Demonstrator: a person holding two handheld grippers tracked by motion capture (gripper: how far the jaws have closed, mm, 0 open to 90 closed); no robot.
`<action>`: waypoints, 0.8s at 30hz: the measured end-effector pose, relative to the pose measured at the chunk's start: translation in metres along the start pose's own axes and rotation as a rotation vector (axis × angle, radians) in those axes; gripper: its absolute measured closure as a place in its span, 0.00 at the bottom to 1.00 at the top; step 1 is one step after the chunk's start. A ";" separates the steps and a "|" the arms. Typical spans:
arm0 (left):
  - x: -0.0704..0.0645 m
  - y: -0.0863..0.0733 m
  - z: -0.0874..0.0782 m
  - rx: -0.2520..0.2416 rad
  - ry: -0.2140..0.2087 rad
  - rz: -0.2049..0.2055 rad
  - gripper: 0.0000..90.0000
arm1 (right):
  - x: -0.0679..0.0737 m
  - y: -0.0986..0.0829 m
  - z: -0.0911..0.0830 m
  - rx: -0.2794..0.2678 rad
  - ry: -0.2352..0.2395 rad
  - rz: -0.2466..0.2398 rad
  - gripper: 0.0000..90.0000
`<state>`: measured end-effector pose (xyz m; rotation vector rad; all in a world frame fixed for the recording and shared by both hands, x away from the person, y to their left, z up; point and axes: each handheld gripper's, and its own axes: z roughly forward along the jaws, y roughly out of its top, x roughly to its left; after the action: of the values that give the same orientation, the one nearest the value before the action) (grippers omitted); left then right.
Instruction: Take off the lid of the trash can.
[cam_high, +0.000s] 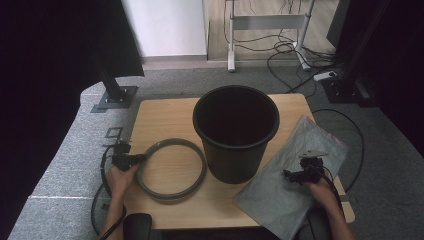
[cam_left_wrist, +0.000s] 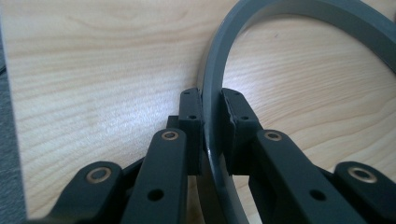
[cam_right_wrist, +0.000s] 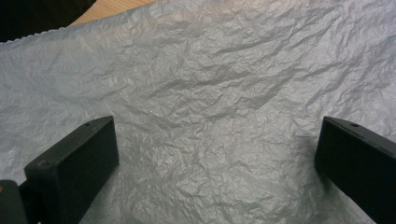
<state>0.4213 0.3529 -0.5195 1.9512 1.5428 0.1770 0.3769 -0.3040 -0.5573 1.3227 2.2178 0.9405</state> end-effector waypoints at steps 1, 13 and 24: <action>0.000 -0.001 0.001 0.002 0.001 -0.001 0.88 | 0.000 0.000 0.000 0.000 0.000 0.000 0.00; -0.012 -0.010 0.008 -0.018 0.083 0.068 0.85 | 0.000 0.000 0.000 0.000 0.000 0.000 0.00; -0.028 -0.018 0.013 -0.012 0.130 0.224 0.36 | 0.000 0.000 0.000 0.000 0.000 0.000 0.00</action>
<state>0.4040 0.3243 -0.5323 2.1365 1.3954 0.4139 0.3769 -0.3040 -0.5573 1.3231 2.2175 0.9407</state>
